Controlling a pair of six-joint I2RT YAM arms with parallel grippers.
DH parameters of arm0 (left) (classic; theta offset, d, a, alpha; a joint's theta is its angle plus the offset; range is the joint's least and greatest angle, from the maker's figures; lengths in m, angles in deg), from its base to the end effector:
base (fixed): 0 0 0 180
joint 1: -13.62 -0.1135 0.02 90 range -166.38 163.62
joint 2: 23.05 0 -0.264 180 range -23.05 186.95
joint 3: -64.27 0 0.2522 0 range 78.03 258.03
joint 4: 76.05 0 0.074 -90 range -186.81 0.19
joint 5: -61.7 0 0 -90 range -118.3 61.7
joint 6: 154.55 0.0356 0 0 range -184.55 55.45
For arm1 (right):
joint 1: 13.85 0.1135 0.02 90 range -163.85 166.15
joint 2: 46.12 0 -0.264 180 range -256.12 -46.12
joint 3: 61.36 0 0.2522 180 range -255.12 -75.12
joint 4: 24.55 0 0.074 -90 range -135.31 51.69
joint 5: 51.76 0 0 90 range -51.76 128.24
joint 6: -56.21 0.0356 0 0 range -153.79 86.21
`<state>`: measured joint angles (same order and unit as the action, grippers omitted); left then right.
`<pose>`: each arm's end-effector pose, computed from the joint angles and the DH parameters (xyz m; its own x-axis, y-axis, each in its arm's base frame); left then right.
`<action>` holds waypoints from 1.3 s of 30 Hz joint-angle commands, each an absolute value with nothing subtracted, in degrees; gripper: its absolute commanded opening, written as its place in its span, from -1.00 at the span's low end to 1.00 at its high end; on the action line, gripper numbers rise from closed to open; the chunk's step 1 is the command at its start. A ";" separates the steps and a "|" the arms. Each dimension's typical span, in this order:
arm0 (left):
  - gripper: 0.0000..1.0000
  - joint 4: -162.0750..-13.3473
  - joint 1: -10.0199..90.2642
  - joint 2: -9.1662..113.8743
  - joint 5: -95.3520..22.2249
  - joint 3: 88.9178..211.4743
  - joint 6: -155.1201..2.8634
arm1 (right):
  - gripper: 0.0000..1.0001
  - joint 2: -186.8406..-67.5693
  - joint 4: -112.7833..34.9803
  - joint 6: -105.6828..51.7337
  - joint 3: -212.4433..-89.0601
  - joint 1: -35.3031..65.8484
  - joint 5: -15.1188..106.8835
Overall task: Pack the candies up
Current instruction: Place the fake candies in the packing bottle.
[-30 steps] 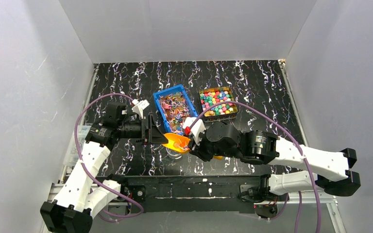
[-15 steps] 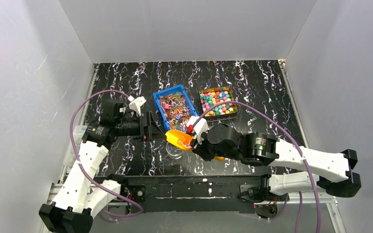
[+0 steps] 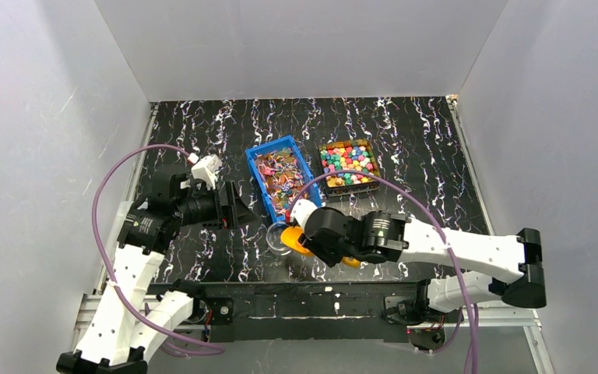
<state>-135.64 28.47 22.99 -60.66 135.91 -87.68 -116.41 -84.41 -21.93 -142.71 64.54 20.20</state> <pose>0.1406 -0.0570 0.3543 -0.7505 -0.1443 -0.6449 0.3813 0.7025 -0.6009 0.0610 0.2422 0.3293 -0.3312 -0.6409 -0.6925 -0.8402 0.5343 -0.0927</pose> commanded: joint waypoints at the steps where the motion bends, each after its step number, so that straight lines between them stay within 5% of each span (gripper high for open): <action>1: 0.63 -139.33 28.37 21.61 -56.48 136.92 -85.01 | -0.97 -119.24 -90.75 -19.03 -147.81 64.33 20.22; 39: 0.82 -133.86 28.37 16.27 -55.65 127.70 -84.72 | -0.97 -143.15 -106.63 -17.25 -167.47 61.50 20.87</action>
<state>-134.76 28.47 16.69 -54.26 128.20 -84.67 -142.02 -103.23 -17.43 -164.09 62.48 20.42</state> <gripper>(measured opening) 0.905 0.369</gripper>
